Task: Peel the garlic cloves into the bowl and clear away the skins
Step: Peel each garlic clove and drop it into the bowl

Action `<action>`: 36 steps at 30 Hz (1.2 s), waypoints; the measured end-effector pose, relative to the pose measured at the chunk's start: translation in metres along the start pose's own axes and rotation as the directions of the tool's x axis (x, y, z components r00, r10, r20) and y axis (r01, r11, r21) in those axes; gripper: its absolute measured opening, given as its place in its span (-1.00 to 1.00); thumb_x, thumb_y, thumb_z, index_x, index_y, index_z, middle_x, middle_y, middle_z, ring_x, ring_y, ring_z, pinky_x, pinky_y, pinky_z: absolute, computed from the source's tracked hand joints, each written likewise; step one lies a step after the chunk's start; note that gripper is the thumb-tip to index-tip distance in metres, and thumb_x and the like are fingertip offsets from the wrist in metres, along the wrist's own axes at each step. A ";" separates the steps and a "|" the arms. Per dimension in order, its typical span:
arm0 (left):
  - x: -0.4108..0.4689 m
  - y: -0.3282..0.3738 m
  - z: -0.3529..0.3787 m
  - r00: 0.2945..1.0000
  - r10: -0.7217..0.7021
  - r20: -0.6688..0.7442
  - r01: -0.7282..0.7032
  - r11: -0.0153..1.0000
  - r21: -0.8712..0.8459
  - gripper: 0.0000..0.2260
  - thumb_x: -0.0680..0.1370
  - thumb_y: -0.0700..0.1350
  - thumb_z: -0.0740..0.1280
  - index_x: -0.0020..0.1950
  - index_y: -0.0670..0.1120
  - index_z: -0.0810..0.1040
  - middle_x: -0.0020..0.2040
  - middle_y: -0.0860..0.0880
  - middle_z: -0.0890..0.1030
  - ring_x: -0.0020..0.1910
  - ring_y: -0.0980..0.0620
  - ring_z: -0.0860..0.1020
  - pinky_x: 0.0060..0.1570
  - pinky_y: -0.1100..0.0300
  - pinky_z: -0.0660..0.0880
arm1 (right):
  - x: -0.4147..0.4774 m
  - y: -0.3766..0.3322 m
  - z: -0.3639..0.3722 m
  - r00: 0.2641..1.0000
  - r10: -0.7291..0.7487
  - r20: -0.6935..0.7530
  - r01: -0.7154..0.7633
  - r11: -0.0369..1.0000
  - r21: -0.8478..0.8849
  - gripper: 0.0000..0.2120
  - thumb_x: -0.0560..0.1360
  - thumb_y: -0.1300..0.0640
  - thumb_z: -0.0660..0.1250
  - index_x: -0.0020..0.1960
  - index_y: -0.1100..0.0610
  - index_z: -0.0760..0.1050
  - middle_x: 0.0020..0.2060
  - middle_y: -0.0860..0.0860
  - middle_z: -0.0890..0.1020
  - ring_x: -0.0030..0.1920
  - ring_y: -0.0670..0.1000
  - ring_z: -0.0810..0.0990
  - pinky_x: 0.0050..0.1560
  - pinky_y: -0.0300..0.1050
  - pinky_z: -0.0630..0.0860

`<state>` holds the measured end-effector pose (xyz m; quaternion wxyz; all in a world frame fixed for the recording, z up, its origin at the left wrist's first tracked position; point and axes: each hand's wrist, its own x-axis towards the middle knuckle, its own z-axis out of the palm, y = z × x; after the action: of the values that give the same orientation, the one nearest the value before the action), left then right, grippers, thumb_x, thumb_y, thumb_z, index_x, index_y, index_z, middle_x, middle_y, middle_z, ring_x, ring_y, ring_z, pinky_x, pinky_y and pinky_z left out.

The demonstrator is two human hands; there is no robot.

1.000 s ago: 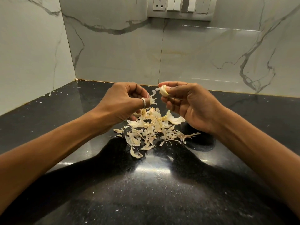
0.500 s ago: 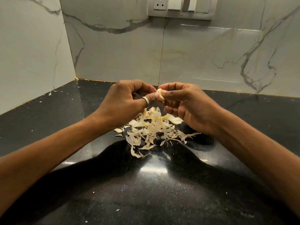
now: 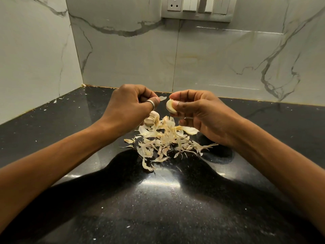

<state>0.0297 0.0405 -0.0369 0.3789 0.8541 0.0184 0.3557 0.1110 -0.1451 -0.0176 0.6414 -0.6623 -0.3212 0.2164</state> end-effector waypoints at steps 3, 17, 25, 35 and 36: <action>-0.001 0.000 -0.001 1.000 0.014 -0.013 -0.013 1.000 0.023 -0.89 0.48 -0.06 0.53 -0.05 0.01 0.64 -0.21 0.08 0.66 -0.26 0.14 0.64 -0.27 0.19 0.61 | -0.001 0.000 0.000 0.997 -0.076 0.001 0.076 0.985 -0.157 -0.76 0.58 0.27 0.36 0.24 0.18 0.53 0.01 0.09 0.69 -0.09 -0.02 0.71 -0.22 -0.23 0.61; -0.005 0.006 0.002 0.985 0.161 0.057 -0.165 0.984 0.063 -0.89 0.52 -0.09 0.50 0.02 -0.04 0.72 -0.28 0.21 0.63 -0.33 0.20 0.63 -0.38 0.36 0.54 | 0.005 0.013 0.004 0.924 -0.381 0.039 0.322 0.718 -0.617 -0.78 0.54 0.14 0.46 0.15 0.18 0.58 -0.08 0.04 0.70 -0.13 -0.01 0.73 -0.03 0.04 0.69; -0.008 0.009 0.003 0.973 0.228 0.041 -0.231 0.957 0.176 -0.90 0.53 -0.06 0.48 -0.03 -0.07 0.73 -0.35 0.28 0.55 -0.38 0.34 0.56 -0.36 0.50 0.41 | 0.007 0.016 0.005 0.916 -0.401 0.021 0.318 0.694 -0.646 -0.82 0.53 0.16 0.48 0.11 0.16 0.62 -0.12 -0.01 0.70 -0.13 -0.04 0.71 -0.03 0.00 0.68; -0.007 0.007 0.004 0.982 0.185 0.026 -0.186 0.961 0.205 -0.93 0.54 -0.13 0.46 -0.12 -0.10 0.70 -0.36 0.15 0.60 -0.35 0.21 0.60 -0.37 0.42 0.48 | 0.004 0.014 0.007 0.933 -0.360 -0.001 0.294 0.764 -0.574 -0.83 0.50 0.25 0.49 0.09 0.16 0.63 -0.11 0.02 0.72 -0.12 -0.06 0.73 -0.02 -0.10 0.69; -0.007 0.008 0.004 0.987 0.157 0.033 -0.161 0.971 0.176 -0.92 0.55 -0.13 0.45 -0.11 -0.11 0.70 -0.36 0.10 0.62 -0.37 0.15 0.61 -0.38 0.35 0.53 | 0.003 0.013 0.006 0.945 -0.328 -0.010 0.274 0.803 -0.529 -0.83 0.51 0.28 0.47 0.10 0.18 0.62 -0.10 0.04 0.72 -0.11 -0.05 0.73 -0.03 -0.13 0.68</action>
<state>0.0248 0.0304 -0.0374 0.2713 0.8867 -0.0219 0.3738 0.1107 -0.1380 -0.0308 0.4795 -0.7614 -0.4359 -0.0167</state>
